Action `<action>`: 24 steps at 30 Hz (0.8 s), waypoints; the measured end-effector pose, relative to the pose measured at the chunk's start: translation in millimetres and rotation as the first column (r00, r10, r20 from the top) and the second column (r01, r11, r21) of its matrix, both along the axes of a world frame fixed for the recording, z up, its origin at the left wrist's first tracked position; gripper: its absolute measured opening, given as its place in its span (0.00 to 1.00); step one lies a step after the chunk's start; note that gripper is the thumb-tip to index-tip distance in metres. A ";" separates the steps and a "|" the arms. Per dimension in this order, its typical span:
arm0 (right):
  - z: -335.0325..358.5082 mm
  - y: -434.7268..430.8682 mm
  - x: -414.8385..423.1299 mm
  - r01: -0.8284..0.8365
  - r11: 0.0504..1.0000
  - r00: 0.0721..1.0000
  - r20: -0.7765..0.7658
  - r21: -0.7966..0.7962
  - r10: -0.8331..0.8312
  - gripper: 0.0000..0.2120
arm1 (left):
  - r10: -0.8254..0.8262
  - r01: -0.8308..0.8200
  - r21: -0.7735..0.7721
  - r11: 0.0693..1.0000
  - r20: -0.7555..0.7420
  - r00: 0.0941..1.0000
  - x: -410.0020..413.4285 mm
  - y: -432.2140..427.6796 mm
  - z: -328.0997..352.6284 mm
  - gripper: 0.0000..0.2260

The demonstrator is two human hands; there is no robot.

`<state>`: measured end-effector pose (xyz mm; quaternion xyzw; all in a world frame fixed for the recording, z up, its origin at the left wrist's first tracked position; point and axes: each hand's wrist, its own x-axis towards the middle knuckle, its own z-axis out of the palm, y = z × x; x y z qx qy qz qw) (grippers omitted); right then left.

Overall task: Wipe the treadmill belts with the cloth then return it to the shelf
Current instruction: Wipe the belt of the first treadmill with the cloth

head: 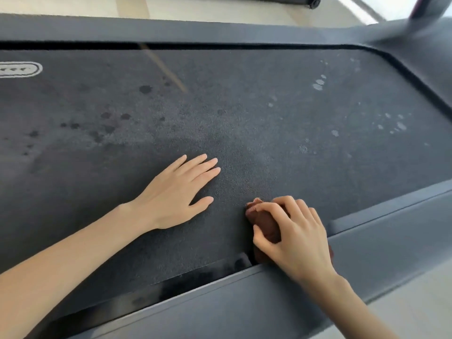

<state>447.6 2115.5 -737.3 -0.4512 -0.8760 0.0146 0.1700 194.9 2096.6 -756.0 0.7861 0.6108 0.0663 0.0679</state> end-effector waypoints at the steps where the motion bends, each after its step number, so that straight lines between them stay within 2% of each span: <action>1: -0.9 1.5 -0.4 0.026 1.000 1.000 0.003 -0.003 -0.026 0.12 | -0.027 0.027 0.003 1.000 0.016 1.000 10.1 7.9 -0.6 0.28; 9: -14.4 82.9 -38.7 0.199 0.974 0.979 -0.070 0.110 -0.192 0.12 | -0.012 0.002 0.088 0.996 0.110 0.994 28.0 29.8 -15.4 0.26; 15: -16.0 150.7 -58.1 0.277 0.956 0.961 -0.002 0.098 -0.278 0.18 | -0.005 -0.007 0.099 0.995 0.125 0.992 29.4 29.7 -13.9 0.26; 19: -14.0 124.7 -53.5 0.273 0.958 0.962 -0.016 0.089 -0.272 0.16 | -0.008 -0.005 0.100 0.995 0.132 0.991 29.4 29.6 -13.8 0.24; 24: -7.2 53.9 -23.5 0.161 0.984 0.985 -0.080 0.070 -0.155 0.12 | -0.004 -0.007 0.099 0.995 0.108 0.994 28.6 29.5 -14.0 0.25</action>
